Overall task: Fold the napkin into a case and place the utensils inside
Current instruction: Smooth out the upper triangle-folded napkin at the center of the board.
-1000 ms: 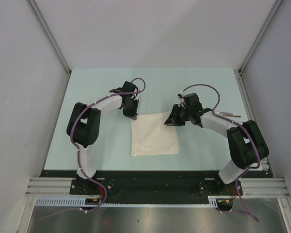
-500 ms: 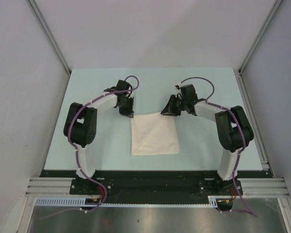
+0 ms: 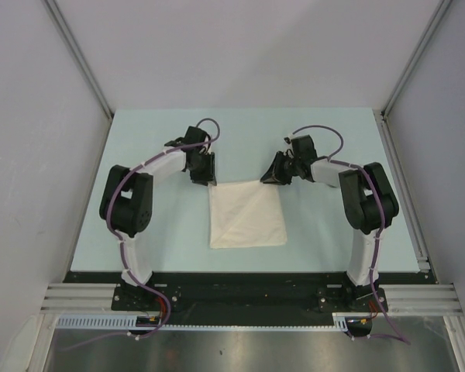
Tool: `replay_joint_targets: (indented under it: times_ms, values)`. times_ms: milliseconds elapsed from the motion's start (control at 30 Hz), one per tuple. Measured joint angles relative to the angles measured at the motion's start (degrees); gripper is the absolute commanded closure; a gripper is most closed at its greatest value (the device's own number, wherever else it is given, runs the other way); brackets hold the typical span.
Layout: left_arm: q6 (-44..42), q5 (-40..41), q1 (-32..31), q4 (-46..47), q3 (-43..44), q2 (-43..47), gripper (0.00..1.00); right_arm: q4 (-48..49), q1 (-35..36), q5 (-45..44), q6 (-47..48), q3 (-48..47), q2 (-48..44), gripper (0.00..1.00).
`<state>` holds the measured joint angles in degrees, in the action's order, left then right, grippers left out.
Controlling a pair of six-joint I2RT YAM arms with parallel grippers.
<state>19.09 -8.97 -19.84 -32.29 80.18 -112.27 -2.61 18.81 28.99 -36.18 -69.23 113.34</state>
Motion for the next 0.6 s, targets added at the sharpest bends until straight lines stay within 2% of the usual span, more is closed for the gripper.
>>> replay_joint_targets:
  times_ms: [100,167,267,433,500,600]
  values:
    - [0.90,1.84,0.00,-0.37,-1.81,3.85,0.57,-0.02,-0.72,0.07,0.15,-0.22,0.63,0.78]
    - [1.53,2.49,0.00,-0.28,-4.92,8.61,0.60,-0.04,-1.09,0.44,0.28,-0.76,1.38,0.78]
    - [3.45,1.64,0.00,1.11,-14.29,20.48,0.71,-0.04,-1.36,0.70,0.68,-0.98,2.08,0.78]
    - [8.00,-4.94,-0.59,5.22,-32.22,39.52,0.78,-0.22,-1.42,1.73,1.31,-2.08,3.26,0.77]
    - [10.08,-7.28,-1.36,6.60,-37.33,42.91,0.78,-0.46,-1.20,1.92,1.38,-2.29,3.23,0.75]
    - [12.37,-9.46,-2.23,7.39,-41.48,44.48,0.71,-2.08,-0.17,1.18,1.79,-2.32,2.29,0.69]
